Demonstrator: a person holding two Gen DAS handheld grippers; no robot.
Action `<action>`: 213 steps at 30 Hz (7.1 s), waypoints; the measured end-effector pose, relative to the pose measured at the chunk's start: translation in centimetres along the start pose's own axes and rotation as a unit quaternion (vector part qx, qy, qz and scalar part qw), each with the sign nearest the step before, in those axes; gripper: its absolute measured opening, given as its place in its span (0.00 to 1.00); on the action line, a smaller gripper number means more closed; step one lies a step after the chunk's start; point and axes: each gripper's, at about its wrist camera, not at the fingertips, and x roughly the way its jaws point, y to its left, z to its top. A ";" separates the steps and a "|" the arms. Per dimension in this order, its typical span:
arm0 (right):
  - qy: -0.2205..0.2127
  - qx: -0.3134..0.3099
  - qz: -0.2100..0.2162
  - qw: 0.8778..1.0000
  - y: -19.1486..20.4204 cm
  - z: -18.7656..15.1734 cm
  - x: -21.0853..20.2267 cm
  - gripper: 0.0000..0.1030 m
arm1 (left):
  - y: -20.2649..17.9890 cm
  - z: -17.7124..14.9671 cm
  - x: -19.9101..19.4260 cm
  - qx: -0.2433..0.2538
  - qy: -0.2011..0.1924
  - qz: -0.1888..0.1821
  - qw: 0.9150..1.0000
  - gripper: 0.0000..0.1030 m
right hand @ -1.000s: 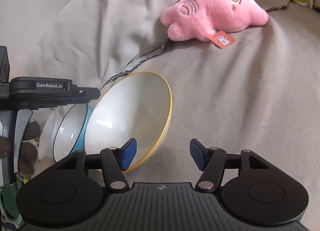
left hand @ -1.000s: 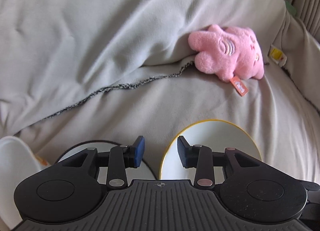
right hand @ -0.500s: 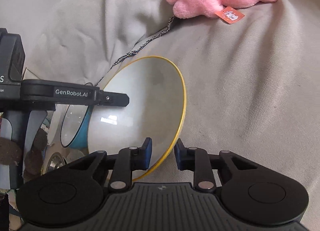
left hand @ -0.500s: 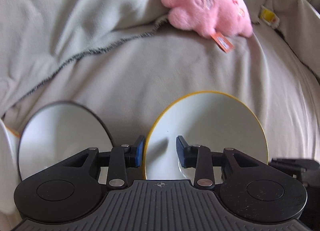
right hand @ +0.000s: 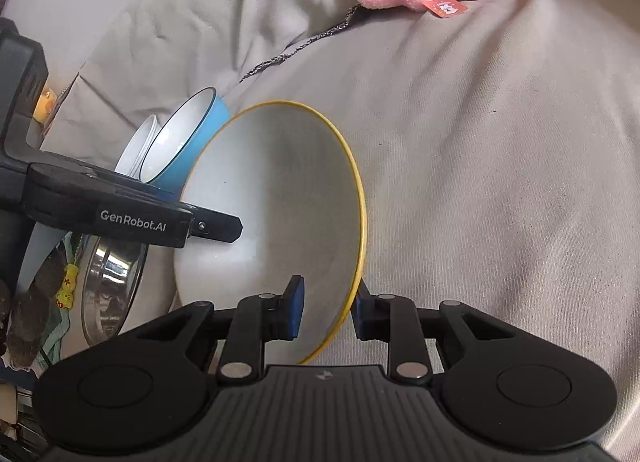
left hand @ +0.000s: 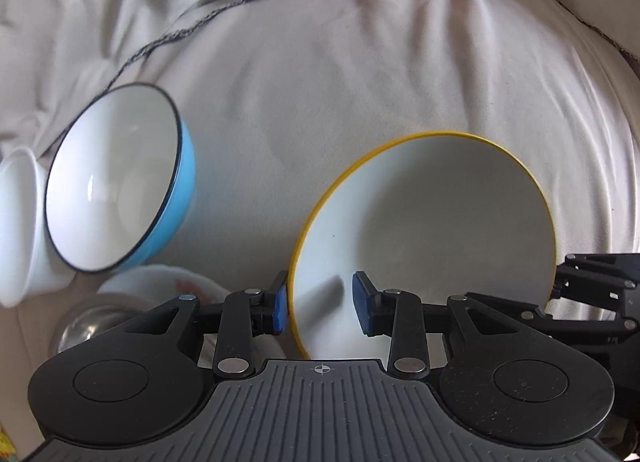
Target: Organize plates and bowls
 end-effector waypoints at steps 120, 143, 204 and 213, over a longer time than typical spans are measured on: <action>0.059 0.075 -0.033 0.995 1.6 15.7 13.4 0.19 | 11.1 8.4 6.0 -0.164 -0.028 -0.051 0.985 0.32; -0.021 -0.010 -0.026 0.999 6.5 6.9 -5.6 0.21 | 2.3 -2.7 -8.3 -0.086 -0.074 -0.095 0.989 0.32; 0.020 0.005 -0.037 0.999 2.4 2.2 -4.1 0.40 | 0.1 -4.7 -4.6 -0.073 -0.091 -0.036 0.992 0.23; 0.016 -0.014 -0.045 0.999 1.8 2.0 -4.4 0.21 | 0.2 -4.6 -4.6 -0.070 -0.108 -0.002 0.992 0.25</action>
